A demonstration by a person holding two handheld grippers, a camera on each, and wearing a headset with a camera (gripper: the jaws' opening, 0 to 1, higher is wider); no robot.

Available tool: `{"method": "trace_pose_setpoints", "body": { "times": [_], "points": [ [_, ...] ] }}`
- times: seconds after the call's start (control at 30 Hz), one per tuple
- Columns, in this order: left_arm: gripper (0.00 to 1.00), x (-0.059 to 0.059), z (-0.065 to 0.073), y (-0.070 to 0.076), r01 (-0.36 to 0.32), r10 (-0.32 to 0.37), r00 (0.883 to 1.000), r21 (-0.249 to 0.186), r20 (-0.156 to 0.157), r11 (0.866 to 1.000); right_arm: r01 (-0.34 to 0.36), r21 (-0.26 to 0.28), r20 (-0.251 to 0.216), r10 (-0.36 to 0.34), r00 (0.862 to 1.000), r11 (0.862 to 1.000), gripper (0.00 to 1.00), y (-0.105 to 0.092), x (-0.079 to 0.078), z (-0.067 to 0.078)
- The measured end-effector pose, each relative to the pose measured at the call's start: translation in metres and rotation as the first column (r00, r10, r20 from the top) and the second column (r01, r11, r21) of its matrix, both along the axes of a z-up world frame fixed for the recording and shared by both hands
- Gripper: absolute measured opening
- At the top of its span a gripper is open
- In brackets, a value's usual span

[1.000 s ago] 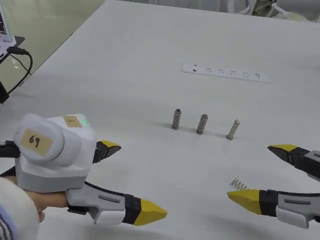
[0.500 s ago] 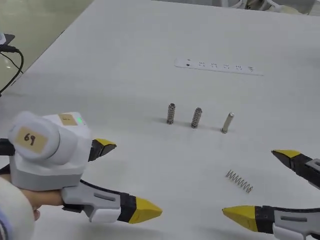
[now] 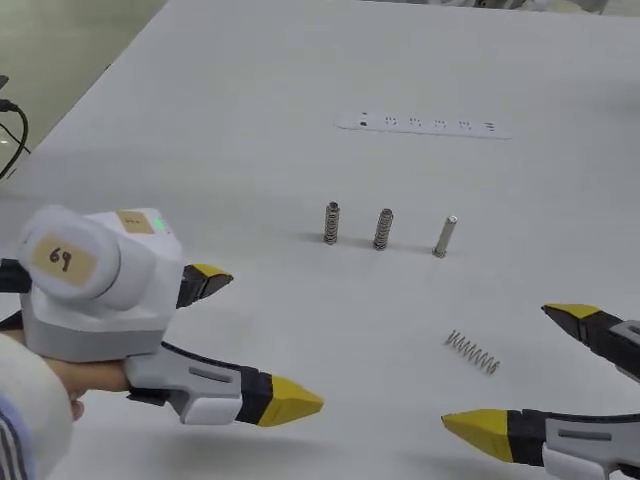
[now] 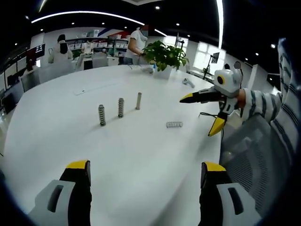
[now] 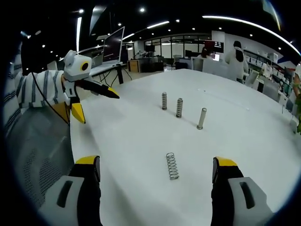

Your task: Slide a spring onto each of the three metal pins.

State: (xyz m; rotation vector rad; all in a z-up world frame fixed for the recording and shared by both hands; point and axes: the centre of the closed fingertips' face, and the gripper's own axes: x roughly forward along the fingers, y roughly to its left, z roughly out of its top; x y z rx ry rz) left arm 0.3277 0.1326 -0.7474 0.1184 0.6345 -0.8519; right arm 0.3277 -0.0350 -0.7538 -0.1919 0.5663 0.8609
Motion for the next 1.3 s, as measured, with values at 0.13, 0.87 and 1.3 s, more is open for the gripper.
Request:
{"method": "trace_pose_setpoints", "body": {
  "times": [0.13,0.87,1.3],
  "points": [
    [0.92,0.004,0.000,-0.008,0.037,-0.037,0.999,0.021,0.007,0.999,0.007,0.006,0.002,-0.007,1.000,1.000,0.98,0.001,-0.001,0.002],
    [0.78,0.043,0.009,-0.062,0.267,-0.268,0.963,0.024,0.032,0.963,0.057,0.033,-0.027,-0.057,0.998,0.998,0.97,-0.004,-0.012,0.002],
    [0.70,0.053,0.009,-0.102,0.410,-0.409,0.911,-0.016,0.051,0.912,0.058,0.056,-0.032,-0.056,0.998,0.997,0.96,-0.004,-0.012,0.005]
  ]
}}
